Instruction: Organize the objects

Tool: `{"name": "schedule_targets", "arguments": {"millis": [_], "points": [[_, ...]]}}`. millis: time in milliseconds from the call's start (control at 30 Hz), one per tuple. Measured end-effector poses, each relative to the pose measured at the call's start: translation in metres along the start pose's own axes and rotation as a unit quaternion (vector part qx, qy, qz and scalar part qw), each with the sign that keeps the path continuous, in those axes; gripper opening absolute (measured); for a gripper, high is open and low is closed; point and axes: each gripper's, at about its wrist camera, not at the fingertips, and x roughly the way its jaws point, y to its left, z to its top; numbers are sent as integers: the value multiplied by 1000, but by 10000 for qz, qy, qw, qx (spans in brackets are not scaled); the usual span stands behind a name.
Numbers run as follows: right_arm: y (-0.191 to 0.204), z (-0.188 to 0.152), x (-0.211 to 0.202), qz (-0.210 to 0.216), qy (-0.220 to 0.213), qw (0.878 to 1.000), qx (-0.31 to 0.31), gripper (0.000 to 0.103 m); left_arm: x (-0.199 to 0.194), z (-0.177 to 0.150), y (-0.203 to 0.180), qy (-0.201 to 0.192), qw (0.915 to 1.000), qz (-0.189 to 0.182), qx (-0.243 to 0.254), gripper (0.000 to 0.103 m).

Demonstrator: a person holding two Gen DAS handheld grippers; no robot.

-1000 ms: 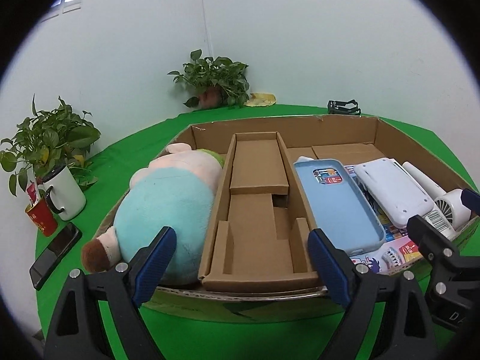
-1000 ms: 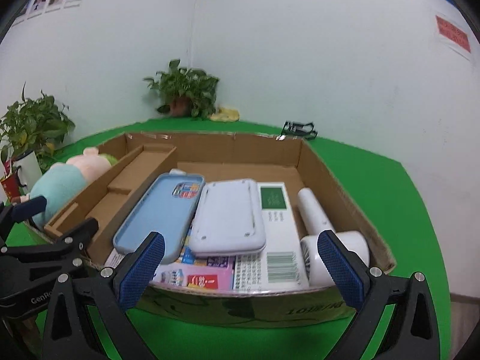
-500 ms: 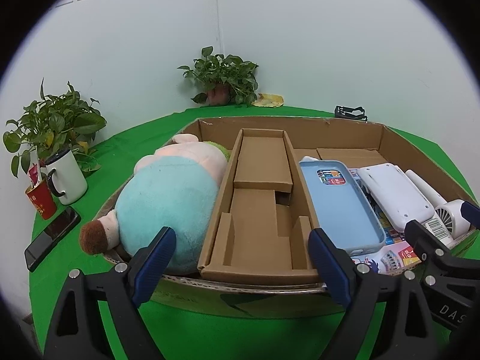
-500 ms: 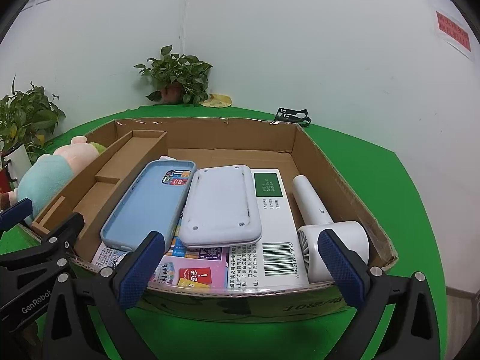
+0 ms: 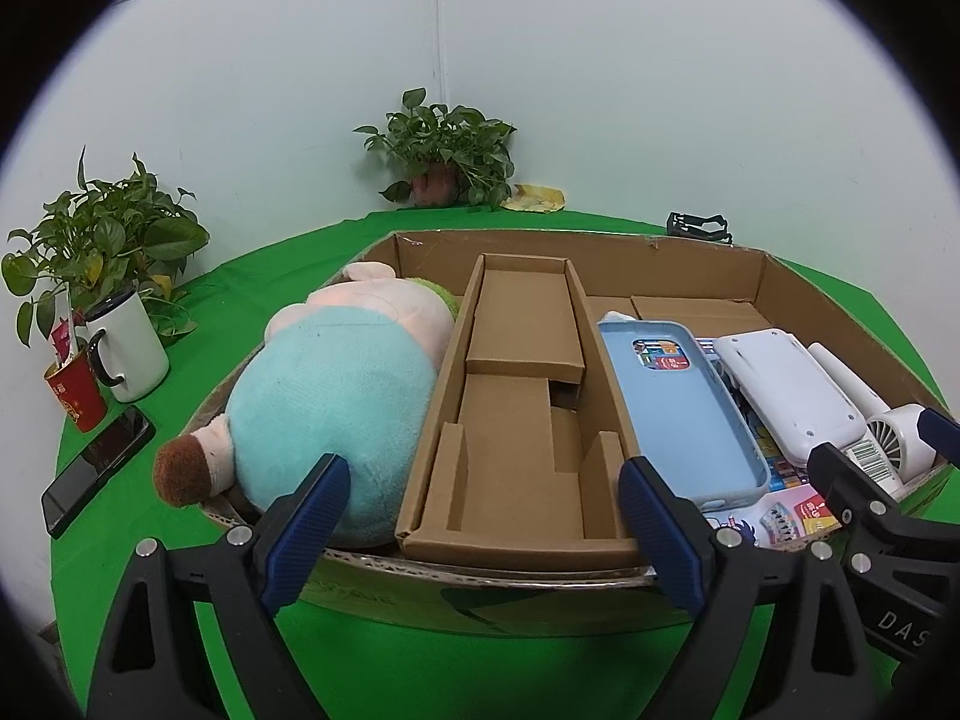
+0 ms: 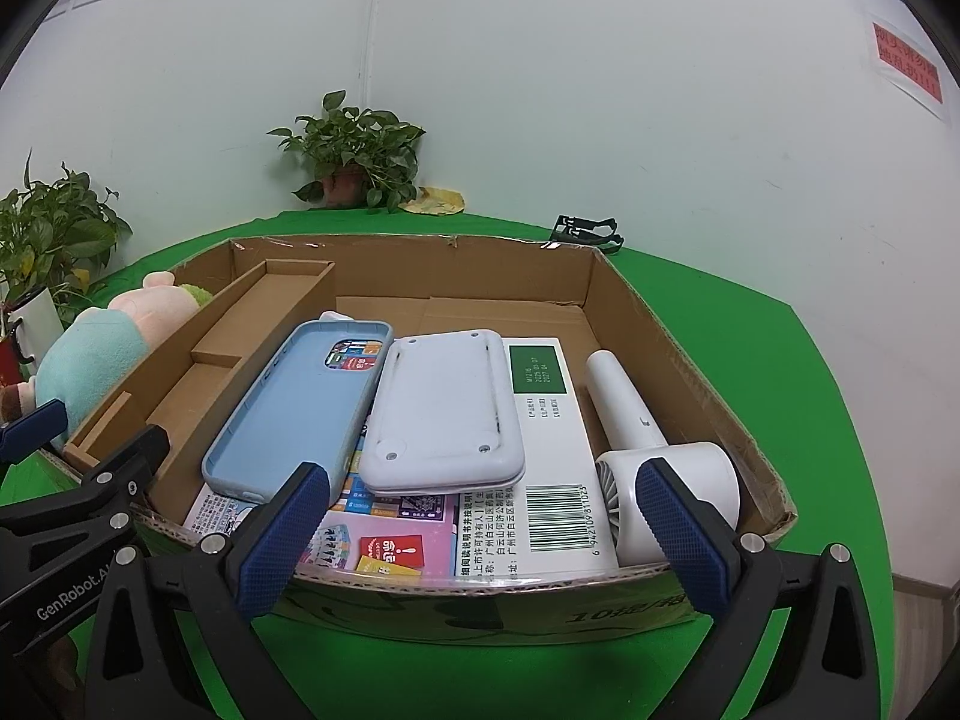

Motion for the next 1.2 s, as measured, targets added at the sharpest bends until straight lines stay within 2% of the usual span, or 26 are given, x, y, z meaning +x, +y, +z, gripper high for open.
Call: {"name": "schedule_targets", "arguments": {"millis": [1200], "points": [[0,-3,-5,69,1,10000,-9,103,-2,-2,-1,9,10000,-1,-31,91]]}}
